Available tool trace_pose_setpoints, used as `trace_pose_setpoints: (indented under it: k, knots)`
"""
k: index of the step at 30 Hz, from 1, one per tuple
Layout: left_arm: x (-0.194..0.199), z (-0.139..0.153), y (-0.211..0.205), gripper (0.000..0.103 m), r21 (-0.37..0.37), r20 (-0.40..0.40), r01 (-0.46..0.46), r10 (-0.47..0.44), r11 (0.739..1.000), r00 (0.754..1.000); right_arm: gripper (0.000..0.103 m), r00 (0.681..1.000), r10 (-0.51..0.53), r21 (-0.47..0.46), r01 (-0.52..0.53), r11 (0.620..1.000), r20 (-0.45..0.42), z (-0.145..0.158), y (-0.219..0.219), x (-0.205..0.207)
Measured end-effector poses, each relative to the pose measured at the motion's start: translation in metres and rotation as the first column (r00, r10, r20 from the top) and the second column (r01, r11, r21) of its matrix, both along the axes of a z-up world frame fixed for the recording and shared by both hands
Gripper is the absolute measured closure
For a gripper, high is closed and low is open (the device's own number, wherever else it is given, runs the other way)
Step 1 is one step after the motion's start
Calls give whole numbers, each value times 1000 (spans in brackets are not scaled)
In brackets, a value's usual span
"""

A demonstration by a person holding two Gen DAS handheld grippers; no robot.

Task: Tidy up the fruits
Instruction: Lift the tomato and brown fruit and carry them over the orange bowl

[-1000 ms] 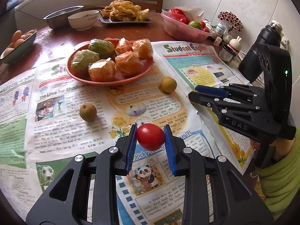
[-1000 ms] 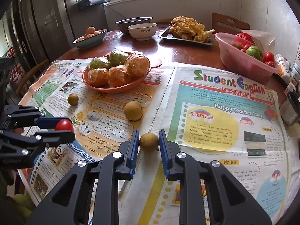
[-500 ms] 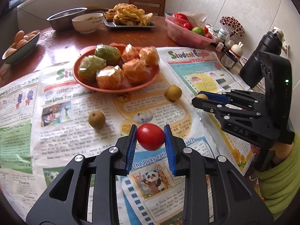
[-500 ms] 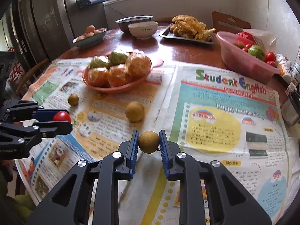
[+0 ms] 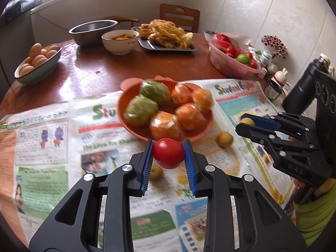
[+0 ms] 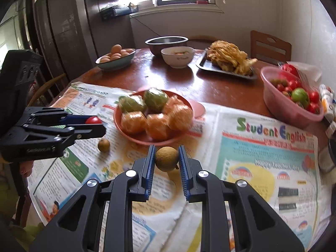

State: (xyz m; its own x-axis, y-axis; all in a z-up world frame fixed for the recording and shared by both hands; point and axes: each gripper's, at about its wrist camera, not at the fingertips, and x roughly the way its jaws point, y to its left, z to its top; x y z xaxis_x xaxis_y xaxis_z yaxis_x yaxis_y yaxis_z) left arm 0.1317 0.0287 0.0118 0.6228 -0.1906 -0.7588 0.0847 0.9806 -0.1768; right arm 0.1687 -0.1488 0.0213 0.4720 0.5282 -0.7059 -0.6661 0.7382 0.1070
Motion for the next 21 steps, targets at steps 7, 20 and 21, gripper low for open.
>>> trace_pose_setpoints:
  k: [7,20,21]
  knots:
    - [19,-3,18,82,5,-11,-25,25,1000,1000,81,1000,29,5,-29,1000,8,6,20,12]
    - [40,-15,22,82,-11,-33,-17,17,1000,999,81,998,56,-3,-56,998,16,9,45,31]
    - [42,-16,21,82,-10,-34,-13,13,1000,999,81,998,60,-4,-60,998,15,8,46,31]
